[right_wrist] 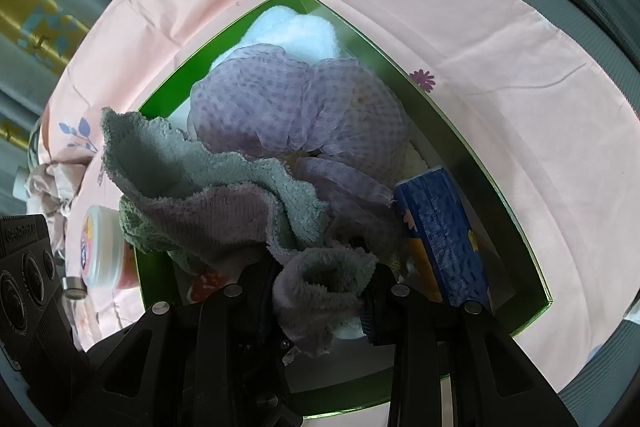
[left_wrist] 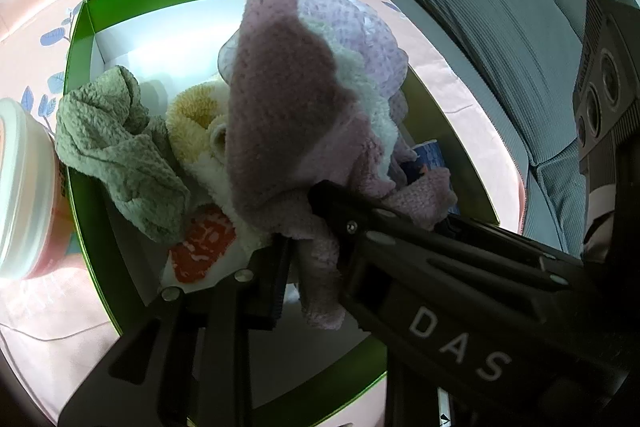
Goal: Organize soft objects
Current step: 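Open the right gripper and release the washcloth into the box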
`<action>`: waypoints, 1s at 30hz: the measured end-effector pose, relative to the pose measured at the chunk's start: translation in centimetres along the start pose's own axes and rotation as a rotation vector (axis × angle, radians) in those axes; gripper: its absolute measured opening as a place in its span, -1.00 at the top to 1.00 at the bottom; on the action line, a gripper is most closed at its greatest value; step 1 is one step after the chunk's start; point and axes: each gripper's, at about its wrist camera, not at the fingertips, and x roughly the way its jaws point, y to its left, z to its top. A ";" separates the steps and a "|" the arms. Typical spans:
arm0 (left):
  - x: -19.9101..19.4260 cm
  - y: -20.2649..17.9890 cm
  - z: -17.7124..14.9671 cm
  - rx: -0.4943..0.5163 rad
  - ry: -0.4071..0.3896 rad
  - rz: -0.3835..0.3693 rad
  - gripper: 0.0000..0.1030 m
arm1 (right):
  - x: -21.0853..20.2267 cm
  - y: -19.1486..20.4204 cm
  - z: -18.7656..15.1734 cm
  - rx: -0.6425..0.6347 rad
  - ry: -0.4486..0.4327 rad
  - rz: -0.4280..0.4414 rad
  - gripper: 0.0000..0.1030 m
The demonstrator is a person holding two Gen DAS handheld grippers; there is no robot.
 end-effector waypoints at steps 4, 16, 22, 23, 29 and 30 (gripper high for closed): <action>0.0 0.0 -0.2 -0.009 -0.008 -0.001 0.53 | -0.1 0.1 -0.1 0.001 -0.001 0.001 0.33; -0.9 -0.8 -0.7 0.009 -0.010 0.041 0.39 | -0.7 0.7 -0.4 -0.011 -0.003 0.004 0.22; -3.0 -1.0 -1.0 0.015 -0.035 0.139 -0.28 | -2.0 1.6 -0.9 -0.035 -0.033 0.006 -0.14; -3.4 -1.0 -1.1 0.019 -0.044 0.136 -0.32 | -2.4 1.6 -1.0 -0.032 -0.047 0.001 -0.15; -6.1 -1.7 -1.9 0.047 -0.105 0.184 -0.48 | -3.9 1.8 -1.3 -0.038 -0.093 0.018 -0.24; -6.4 -1.7 -2.1 0.050 -0.114 0.192 -0.52 | -4.3 1.9 -1.4 -0.040 -0.107 0.016 -0.32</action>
